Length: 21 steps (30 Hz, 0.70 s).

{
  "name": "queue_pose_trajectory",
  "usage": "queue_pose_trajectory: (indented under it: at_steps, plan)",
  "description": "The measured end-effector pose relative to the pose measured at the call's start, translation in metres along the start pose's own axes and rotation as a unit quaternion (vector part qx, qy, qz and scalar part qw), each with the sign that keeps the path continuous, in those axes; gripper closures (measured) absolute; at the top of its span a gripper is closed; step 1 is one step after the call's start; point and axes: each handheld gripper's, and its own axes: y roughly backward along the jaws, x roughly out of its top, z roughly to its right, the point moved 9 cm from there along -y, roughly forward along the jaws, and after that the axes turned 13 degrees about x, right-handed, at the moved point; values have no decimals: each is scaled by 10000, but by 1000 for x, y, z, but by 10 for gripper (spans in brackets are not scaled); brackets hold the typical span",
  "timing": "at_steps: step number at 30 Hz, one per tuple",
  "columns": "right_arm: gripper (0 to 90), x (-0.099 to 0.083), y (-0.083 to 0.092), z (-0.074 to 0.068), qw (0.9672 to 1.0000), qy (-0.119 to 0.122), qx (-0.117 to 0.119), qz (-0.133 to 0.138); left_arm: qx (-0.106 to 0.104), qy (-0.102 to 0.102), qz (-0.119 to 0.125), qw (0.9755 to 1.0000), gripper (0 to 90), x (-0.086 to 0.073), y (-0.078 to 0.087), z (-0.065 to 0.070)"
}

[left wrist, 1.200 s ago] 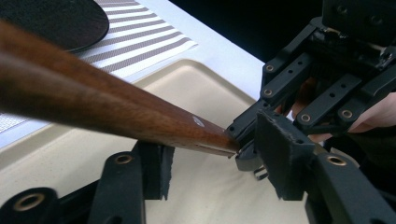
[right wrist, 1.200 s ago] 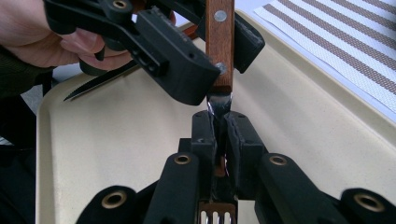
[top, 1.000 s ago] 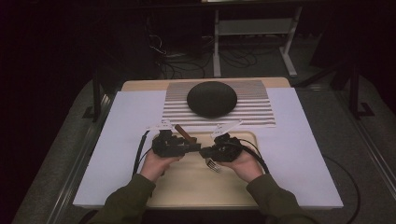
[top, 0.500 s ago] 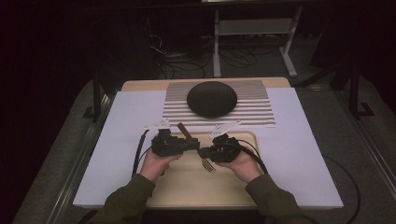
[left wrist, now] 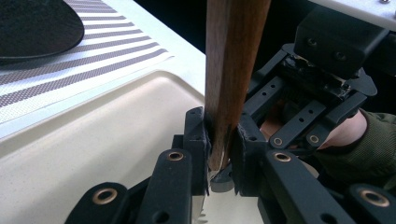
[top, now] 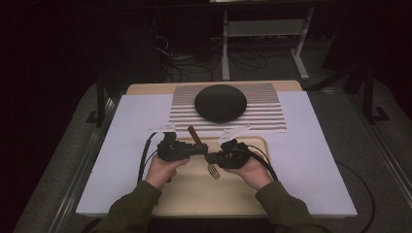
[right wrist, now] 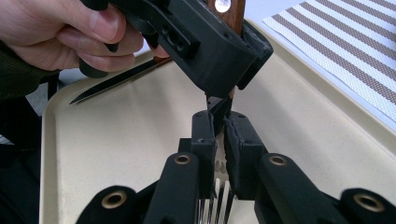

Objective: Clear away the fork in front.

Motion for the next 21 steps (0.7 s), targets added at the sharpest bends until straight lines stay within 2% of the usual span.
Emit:
queue_pose_trajectory:
  at_steps: [4, 9, 16, 21]
  plan:
    - [797, 2, 1, -1, 9999, -10, 82, 85, -26, -38, 28, 10000, 807, 3, 2, 2]
    - [652, 3, 5, 0, 9997, -91, 121, 214, 39, -108, -16, 9999, 818, 4, 4, 2]
    - [480, 1, 14, 4, 9990, -167, 142, 395, 34, -56, 38, 10000, 818, 8, 10, -1]
    - [348, -6, 22, 10, 9990, -223, -153, 368, 45, -1, 65, 10000, 818, 12, 17, -4]
